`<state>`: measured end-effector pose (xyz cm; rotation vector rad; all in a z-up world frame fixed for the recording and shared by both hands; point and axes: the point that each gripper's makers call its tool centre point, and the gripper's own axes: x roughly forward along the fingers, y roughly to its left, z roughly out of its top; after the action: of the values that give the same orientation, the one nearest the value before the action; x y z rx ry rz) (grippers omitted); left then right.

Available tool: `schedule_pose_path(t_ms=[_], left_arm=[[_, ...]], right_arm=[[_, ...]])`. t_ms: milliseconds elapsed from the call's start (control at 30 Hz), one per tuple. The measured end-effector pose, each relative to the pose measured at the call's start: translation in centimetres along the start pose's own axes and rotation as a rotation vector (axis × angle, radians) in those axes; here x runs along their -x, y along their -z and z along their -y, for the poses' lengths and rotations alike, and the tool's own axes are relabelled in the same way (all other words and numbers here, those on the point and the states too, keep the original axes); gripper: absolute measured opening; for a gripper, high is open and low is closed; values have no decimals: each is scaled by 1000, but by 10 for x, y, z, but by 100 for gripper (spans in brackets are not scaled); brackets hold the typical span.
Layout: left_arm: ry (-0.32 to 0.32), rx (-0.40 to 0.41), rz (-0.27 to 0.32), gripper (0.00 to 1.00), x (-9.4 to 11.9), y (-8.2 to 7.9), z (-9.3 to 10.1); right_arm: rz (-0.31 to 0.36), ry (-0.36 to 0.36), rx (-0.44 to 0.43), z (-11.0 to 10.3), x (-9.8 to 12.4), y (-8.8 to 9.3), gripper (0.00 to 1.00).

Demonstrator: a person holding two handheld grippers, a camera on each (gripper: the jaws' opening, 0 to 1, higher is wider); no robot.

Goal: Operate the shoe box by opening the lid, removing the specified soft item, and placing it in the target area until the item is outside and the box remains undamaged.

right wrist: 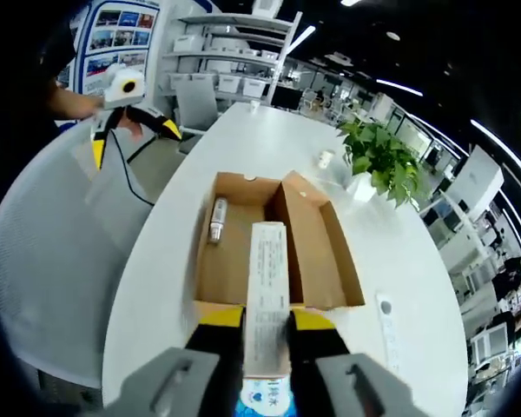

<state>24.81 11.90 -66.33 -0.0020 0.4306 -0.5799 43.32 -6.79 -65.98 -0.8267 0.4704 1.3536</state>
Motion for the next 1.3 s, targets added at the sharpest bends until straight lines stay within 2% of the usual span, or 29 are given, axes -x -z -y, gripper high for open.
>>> schedule_pose_path(t_ms=[867, 1300], left_arm=[[-16, 21, 1, 100, -1, 0, -4], [-13, 29, -2, 100, -1, 1, -3]], right_arm=[[-21, 58, -19, 32, 34, 50, 15], [-50, 76, -24, 49, 45, 84, 15]])
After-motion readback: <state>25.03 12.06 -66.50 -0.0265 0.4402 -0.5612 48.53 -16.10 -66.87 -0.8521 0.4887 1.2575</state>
